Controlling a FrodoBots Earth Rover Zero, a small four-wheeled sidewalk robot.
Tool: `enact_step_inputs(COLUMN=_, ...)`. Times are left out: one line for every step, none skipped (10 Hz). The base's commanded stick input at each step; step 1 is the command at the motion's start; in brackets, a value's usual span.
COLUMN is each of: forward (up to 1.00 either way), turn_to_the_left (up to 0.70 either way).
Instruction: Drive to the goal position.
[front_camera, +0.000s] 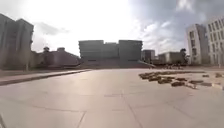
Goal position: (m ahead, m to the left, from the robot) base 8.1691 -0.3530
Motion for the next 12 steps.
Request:
enact_step_inputs(forward=1.0, turn_to_the_left=0.0)
enact_step_inputs(forward=1.0, turn_to_the_left=0.0)
enact_step_inputs(forward=1.0, turn_to_the_left=0.0)
enact_step_inputs(forward=1.0, turn_to_the_left=0.0)
enact_step_inputs(forward=1.0, turn_to_the_left=0.0)
enact_step_inputs(forward=0.91, turn_to_the_left=0.0)
enact_step_inputs(forward=0.73, turn_to_the_left=0.0)
enact_step_inputs(forward=0.65, turn_to_the_left=0.0)
enact_step_inputs(forward=0.63, turn_to_the_left=0.0)
enact_step_inputs(forward=0.62, turn_to_the_left=0.0)
enact_step_inputs(forward=0.6, turn_to_the_left=0.0)
enact_step_inputs(forward=0.59, turn_to_the_left=0.0)
